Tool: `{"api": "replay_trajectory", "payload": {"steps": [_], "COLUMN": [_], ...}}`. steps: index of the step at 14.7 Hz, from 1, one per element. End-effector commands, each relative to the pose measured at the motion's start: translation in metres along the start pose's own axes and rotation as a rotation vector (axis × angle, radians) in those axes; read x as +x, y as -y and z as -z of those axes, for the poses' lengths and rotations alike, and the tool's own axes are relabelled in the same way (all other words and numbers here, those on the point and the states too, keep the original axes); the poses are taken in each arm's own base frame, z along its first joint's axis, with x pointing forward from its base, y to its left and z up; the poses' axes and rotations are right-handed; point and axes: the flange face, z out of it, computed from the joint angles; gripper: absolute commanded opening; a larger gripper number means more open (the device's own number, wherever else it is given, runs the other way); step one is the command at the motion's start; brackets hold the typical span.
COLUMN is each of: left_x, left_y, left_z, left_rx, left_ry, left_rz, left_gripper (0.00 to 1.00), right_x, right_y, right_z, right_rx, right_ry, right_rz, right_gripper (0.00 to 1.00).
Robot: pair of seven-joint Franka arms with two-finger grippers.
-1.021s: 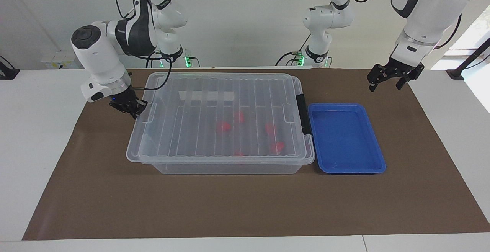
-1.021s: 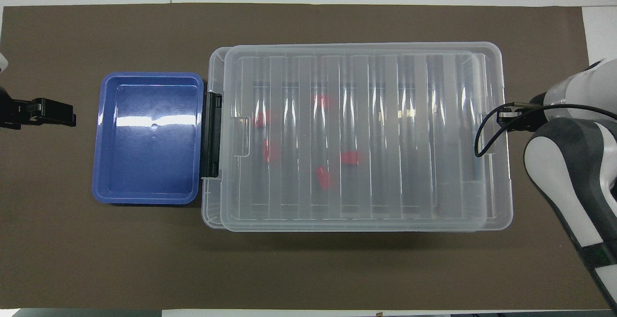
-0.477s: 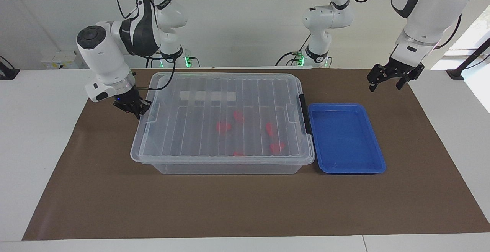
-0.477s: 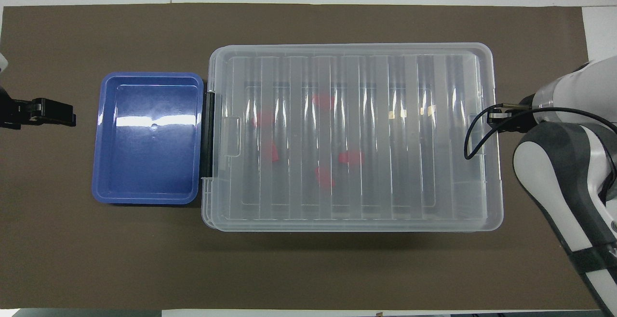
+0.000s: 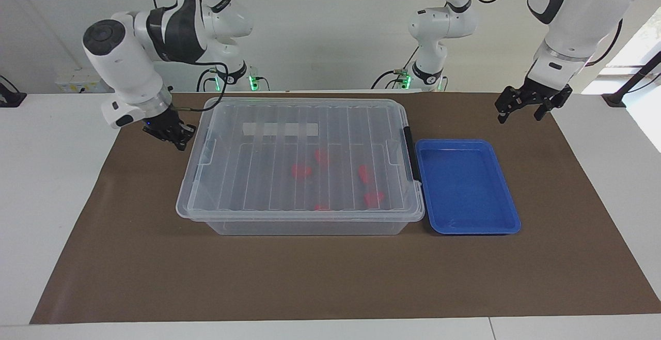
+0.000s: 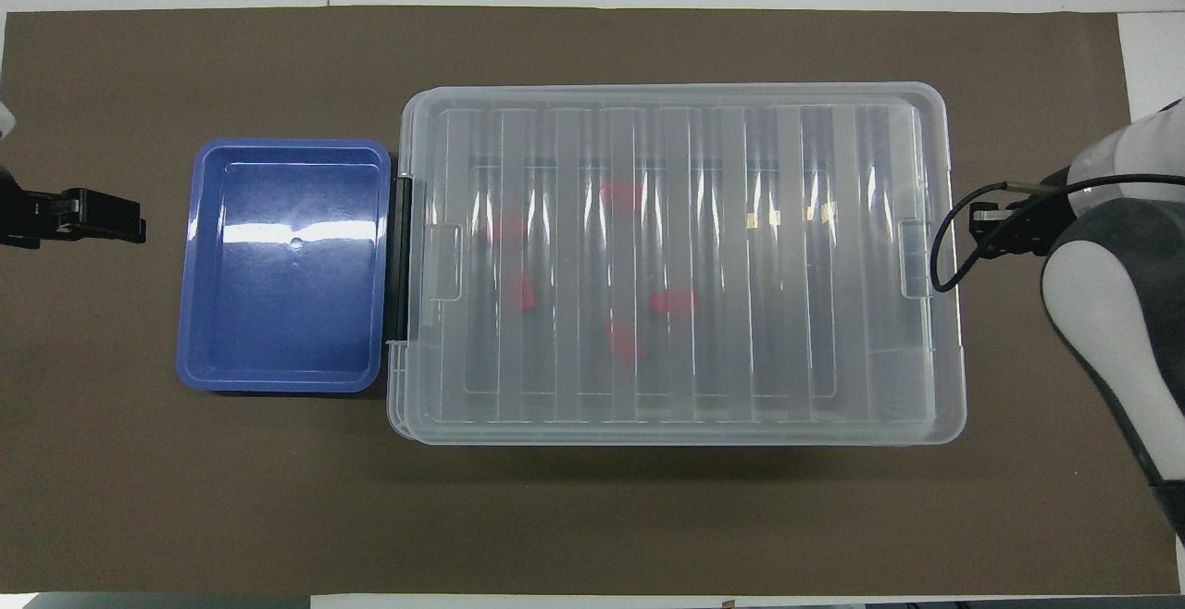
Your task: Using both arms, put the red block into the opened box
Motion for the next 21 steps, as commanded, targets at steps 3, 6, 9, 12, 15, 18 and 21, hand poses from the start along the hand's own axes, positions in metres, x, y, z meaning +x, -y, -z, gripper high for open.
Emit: {"api": "replay_trajectory", "payload": {"steps": [3,6,9,12,15,18,21], "left_x": [-0.006,-0.006,-0.006,-0.006,-0.006,-0.006,-0.006], "left_y": [0.002,0.002,0.002,0.002,0.002,0.002,0.002], "left_z": [0.005,0.005,0.005,0.005,0.005,0.005,0.005], "left_rx": [-0.011,-0.011,-0.011,-0.011,-0.011,-0.011,-0.011], "left_ry": [0.002,0.002,0.002,0.002,0.002,0.002,0.002], "left_rz": [-0.002,-0.002,-0.002,-0.002,-0.002,-0.002,-0.002], "left_gripper": [1.00,1.00,1.00,1.00,1.00,1.00,1.00], "right_x": [-0.012,-0.016,-0.016,-0.012,-0.011,-0.009,-0.008], "right_y": [-0.046,-0.052,-0.045,-0.041,-0.028,-0.026,-0.031], "right_z": [0.081,0.080,0.074,0.073,0.070,0.069,0.067], "right_rx": [0.002,0.005,0.012,0.019,0.020,0.020,0.025], "right_ry": [0.040,0.034,0.008,-0.019,-0.038,-0.038,-0.016], "right_rz": [0.024,0.022,0.073,0.078,0.097,0.099,0.088], "right_gripper": [0.00,0.29,1.00,1.00,1.00,1.00,1.00]}}
